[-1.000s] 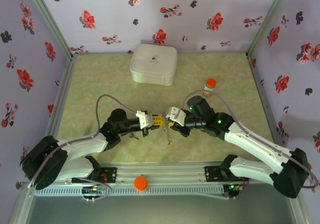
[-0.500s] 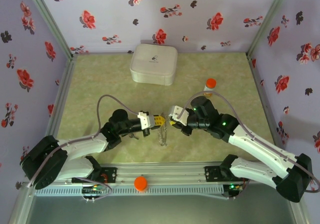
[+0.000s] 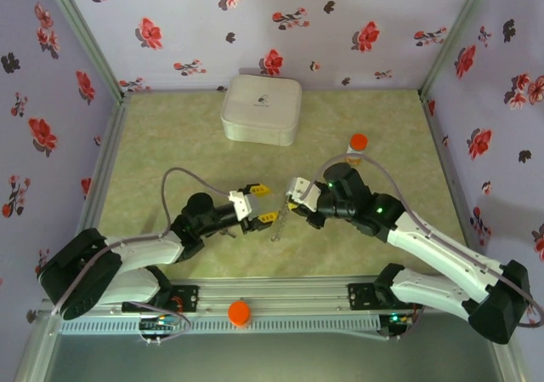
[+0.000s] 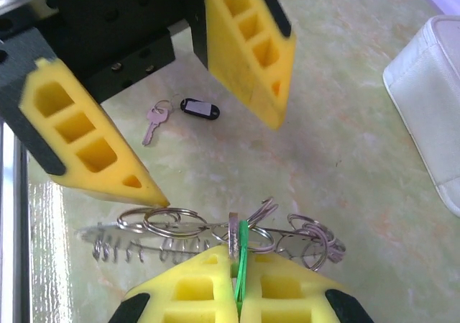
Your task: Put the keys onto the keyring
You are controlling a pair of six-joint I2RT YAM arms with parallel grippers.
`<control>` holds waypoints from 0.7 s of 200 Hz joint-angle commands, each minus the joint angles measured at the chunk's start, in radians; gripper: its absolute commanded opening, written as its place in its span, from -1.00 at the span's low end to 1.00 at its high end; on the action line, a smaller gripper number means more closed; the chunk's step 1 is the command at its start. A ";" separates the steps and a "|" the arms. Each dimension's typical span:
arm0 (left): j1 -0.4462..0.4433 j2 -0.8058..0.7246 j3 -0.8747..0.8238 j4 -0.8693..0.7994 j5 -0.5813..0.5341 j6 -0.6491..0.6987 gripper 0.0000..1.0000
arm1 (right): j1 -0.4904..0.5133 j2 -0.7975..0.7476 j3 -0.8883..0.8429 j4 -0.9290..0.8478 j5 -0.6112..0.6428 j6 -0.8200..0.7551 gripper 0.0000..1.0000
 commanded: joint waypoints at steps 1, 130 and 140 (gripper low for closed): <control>0.008 -0.033 -0.045 0.131 -0.124 -0.027 0.32 | -0.003 0.017 0.027 0.071 0.019 0.021 -1.00; 0.076 -0.253 -0.128 0.271 -0.724 -0.227 0.50 | 0.017 0.358 0.149 0.375 0.047 0.048 -1.00; 0.101 -0.279 -0.138 0.256 -0.746 -0.275 0.51 | 0.012 0.408 0.194 0.376 0.051 0.043 -1.00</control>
